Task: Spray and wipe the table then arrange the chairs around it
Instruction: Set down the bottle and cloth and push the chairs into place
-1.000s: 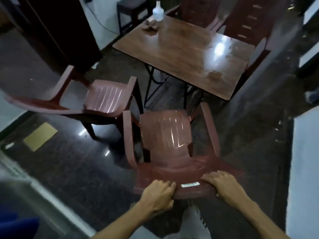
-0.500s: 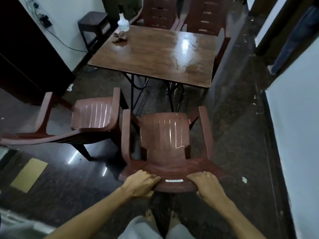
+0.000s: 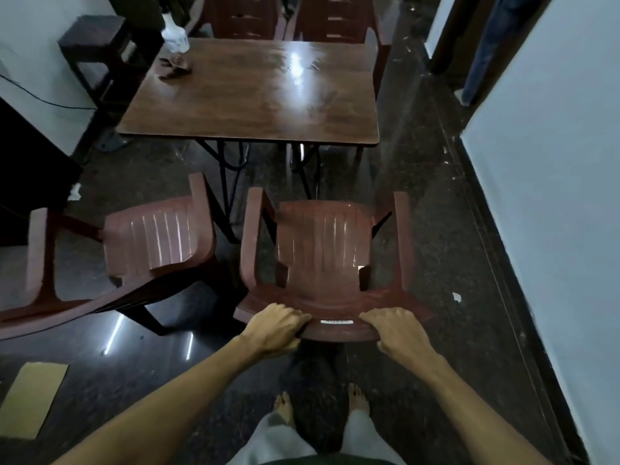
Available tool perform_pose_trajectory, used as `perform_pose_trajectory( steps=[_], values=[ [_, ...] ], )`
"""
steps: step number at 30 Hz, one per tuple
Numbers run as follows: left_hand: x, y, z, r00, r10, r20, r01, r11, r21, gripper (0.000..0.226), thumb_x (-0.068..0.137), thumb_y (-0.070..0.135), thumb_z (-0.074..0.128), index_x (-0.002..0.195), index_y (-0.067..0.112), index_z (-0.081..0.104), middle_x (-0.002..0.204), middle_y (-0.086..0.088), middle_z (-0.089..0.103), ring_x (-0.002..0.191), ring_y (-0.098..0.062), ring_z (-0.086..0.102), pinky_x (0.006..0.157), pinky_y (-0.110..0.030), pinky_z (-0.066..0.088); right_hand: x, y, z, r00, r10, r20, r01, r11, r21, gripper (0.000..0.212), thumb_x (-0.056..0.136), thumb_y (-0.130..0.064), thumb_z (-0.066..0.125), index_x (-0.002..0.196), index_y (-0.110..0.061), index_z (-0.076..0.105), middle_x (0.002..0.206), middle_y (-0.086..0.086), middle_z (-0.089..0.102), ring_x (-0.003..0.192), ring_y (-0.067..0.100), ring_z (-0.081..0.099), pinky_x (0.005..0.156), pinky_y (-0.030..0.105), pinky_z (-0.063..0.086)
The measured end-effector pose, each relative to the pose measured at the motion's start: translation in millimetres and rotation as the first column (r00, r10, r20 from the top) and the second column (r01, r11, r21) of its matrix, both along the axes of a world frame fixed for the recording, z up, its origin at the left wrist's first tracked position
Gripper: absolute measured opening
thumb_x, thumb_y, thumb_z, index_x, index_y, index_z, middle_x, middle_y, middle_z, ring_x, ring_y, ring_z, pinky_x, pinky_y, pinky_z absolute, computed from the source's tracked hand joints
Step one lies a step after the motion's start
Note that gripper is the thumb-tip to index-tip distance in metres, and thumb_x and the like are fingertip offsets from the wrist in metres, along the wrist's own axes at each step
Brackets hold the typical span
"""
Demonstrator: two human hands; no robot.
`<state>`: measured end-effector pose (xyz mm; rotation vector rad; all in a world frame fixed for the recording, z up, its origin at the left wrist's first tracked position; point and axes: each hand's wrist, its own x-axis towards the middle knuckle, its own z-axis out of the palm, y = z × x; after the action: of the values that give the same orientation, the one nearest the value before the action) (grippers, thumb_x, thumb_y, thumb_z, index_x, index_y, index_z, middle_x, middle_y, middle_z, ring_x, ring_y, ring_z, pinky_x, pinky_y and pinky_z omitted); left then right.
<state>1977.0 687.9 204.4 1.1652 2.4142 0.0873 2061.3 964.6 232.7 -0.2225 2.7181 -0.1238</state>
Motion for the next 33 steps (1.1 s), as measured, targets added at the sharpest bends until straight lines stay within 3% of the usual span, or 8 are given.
perform_pose_trajectory(
  steps=[6,12,16,20,26,33],
  values=[
    [0.9,-4.9,19.3,0.999,-0.045,-0.017,0.045,0.999,-0.017,0.087,0.066,0.045,0.022,0.135,0.016,0.066,0.122,-0.007,0.076,0.106,-0.04,0.071,0.083,-0.048,0.056,-0.2,-12.2,5.3,0.999,0.019,0.028,-0.02,1.0,0.024,0.063,0.082,-0.016,0.061,0.142,-0.029,0.051,0.136,-0.005,0.061,0.118,0.022,0.062,0.096,0.039,0.049],
    [7.0,6.9,22.0,1.0,0.029,-0.002,-0.029,0.999,-0.023,0.071,0.074,0.034,0.041,0.14,0.016,0.063,0.129,-0.007,0.073,0.111,-0.04,0.069,0.087,-0.05,0.056,-5.0,-1.3,7.7,0.998,0.04,0.046,-0.042,0.998,0.049,0.061,0.082,-0.02,0.062,0.141,-0.031,0.052,0.131,-0.007,0.063,0.114,0.021,0.063,0.091,0.039,0.05],
    [11.6,9.0,23.9,0.997,0.077,-0.016,-0.077,0.997,-0.003,0.079,0.072,0.039,0.029,0.139,0.017,0.064,0.13,-0.006,0.073,0.112,-0.039,0.069,0.088,-0.049,0.056,-6.0,2.9,8.3,0.998,0.049,0.033,-0.05,0.998,0.045,0.058,0.082,-0.018,0.061,0.139,-0.031,0.054,0.127,-0.007,0.066,0.111,0.021,0.064,0.089,0.038,0.051],
    [17.4,17.2,26.9,0.996,0.089,-0.013,-0.089,0.995,-0.032,0.069,0.078,0.031,0.044,0.143,0.016,0.062,0.135,-0.007,0.071,0.116,-0.038,0.067,0.092,-0.048,0.053,-3.0,10.1,8.1,0.999,0.043,0.012,-0.043,0.999,0.019,0.059,0.083,-0.016,0.061,0.14,-0.031,0.054,0.126,-0.008,0.067,0.111,0.019,0.064,0.089,0.035,0.049],
    [18.8,19.3,18.0,0.989,0.147,-0.011,-0.147,0.989,-0.025,0.056,0.092,0.037,0.062,0.145,0.021,0.061,0.138,-0.003,0.07,0.119,-0.034,0.067,0.095,-0.047,0.053,-3.3,16.0,6.3,0.999,0.051,0.008,-0.051,0.999,0.013,0.06,0.082,-0.017,0.062,0.14,-0.031,0.054,0.129,-0.007,0.065,0.114,0.02,0.064,0.092,0.036,0.049],
    [15.9,21.4,18.8,0.987,0.161,0.011,-0.16,0.985,-0.058,0.059,0.089,0.033,0.059,0.147,0.025,0.059,0.14,-0.002,0.069,0.122,-0.034,0.065,0.095,-0.044,0.051,-6.0,19.7,1.4,0.999,0.047,0.024,-0.047,0.999,0.012,0.061,0.083,-0.017,0.063,0.141,-0.031,0.053,0.131,-0.008,0.064,0.115,0.019,0.062,0.096,0.038,0.049]
  ],
)
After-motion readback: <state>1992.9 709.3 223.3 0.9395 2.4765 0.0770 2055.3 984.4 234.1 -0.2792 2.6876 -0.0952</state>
